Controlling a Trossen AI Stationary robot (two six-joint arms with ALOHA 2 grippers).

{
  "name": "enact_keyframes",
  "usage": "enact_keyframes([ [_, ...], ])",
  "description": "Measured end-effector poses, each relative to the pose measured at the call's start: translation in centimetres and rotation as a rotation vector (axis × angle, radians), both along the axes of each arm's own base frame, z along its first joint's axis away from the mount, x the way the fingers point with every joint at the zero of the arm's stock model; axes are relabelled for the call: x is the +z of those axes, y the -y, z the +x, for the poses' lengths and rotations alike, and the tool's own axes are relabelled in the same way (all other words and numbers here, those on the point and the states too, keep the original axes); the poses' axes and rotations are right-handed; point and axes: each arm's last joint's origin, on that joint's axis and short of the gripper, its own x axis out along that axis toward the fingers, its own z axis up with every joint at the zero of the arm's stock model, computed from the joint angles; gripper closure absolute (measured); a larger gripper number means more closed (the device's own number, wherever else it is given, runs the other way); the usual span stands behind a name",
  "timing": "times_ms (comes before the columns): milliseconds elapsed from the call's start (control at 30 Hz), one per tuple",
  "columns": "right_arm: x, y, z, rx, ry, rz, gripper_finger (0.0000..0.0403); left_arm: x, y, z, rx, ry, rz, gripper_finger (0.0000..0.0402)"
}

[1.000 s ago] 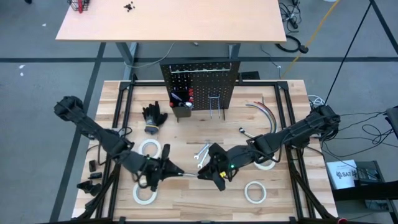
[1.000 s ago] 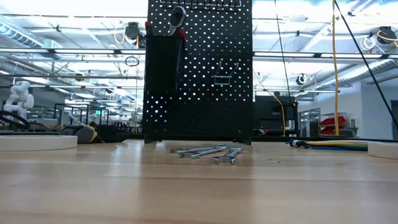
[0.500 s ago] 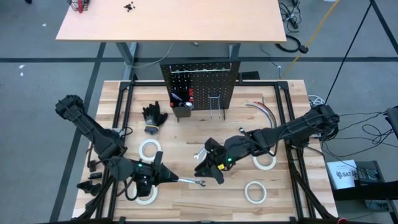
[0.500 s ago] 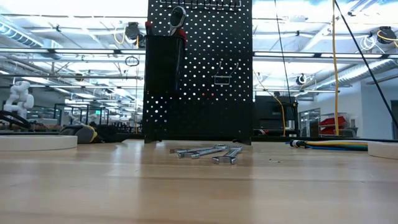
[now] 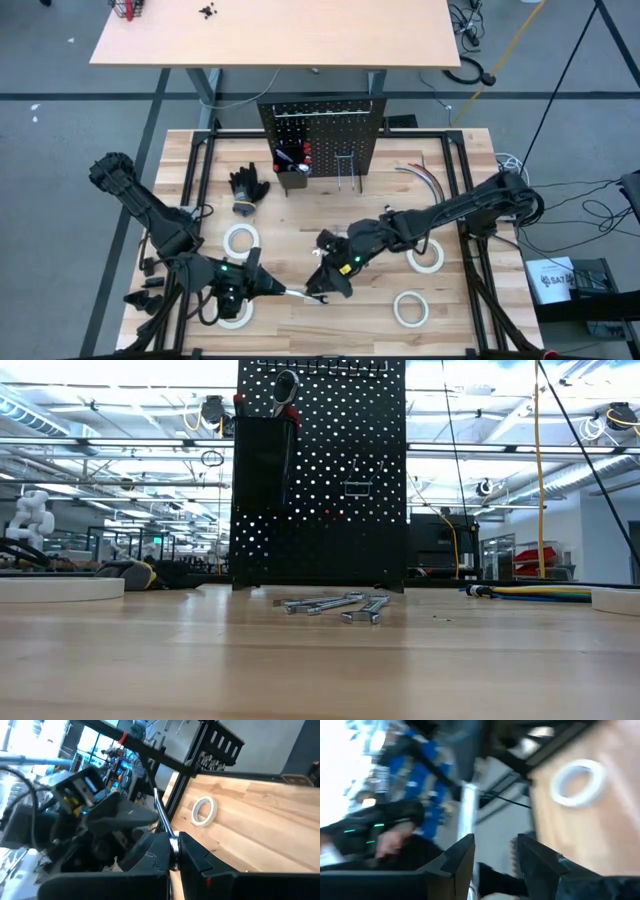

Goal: Hang tools onto peg board
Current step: Hang the wrench on the peg board

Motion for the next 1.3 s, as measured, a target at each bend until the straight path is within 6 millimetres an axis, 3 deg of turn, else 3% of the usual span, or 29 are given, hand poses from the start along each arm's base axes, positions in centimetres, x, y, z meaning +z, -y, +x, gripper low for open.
enact_keyframes([
  [133, 0.4, -0.3, 1.1, 0.080, 0.131, 0.094, 0.0260, 0.0, 0.0, 0.0, -0.020, 0.000, 0.008, 0.0391],
  [367, -0.8, -0.7, 2.2, 0.107, 0.132, 0.179, 0.0261, -0.1, 0.1, 0.0, -0.041, -0.007, 0.020, 0.0391],
  [900, -1.5, -0.9, 2.5, 0.113, 0.096, 0.192, 0.0261, 0.1, 0.7, -0.7, -0.085, 0.012, 0.052, 0.0391],
  [1300, -1.5, -2.4, 2.0, 0.168, 0.079, 0.231, 0.0262, 0.1, 0.6, -0.7, -0.088, 0.012, 0.050, 0.0391],
])
